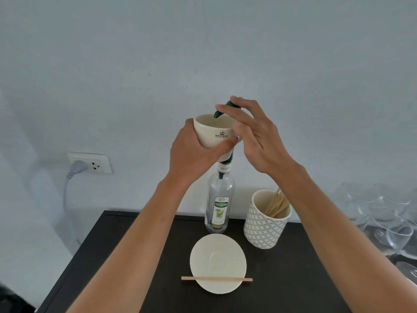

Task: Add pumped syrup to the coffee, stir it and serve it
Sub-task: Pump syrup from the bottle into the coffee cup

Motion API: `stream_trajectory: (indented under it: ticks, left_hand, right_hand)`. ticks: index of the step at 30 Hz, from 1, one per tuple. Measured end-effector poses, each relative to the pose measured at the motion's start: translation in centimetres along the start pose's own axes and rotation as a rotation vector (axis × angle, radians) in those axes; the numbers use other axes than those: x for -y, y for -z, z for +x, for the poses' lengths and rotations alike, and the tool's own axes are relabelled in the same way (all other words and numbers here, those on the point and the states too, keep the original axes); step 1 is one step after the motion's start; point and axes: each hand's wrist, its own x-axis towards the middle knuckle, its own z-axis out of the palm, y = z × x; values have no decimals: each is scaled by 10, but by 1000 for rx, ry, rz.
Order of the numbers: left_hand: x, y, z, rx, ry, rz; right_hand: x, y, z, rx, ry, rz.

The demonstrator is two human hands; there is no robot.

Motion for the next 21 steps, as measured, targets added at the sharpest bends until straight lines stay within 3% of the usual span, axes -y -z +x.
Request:
stream_trajectory:
  ticks: [8, 21]
  left_hand:
    - [3, -2, 1, -2, -7, 10]
    - [7, 0, -4, -9, -12, 3]
  right_hand:
    - [-4, 1, 1, -16, 11, 62]
    - [-6, -3, 1, -12, 23, -33]
